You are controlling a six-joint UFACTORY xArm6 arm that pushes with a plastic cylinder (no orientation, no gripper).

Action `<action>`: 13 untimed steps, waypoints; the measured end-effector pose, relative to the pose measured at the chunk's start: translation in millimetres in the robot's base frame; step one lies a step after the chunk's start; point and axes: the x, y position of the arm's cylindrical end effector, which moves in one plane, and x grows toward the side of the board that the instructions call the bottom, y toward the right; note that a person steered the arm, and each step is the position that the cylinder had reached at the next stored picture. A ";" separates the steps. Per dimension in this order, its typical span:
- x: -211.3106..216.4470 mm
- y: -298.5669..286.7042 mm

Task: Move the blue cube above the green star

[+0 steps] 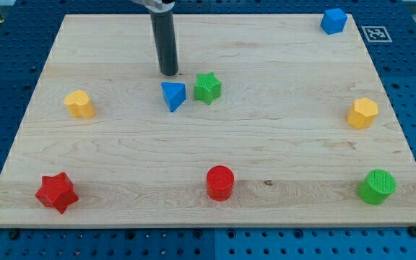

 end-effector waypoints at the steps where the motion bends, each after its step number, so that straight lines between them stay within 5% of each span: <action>1: 0.0 15.7; 4: -34.6 92.8; 8: -119.8 372.3; 9: -155.7 381.1; 11: -145.8 369.7; 13: -143.0 274.1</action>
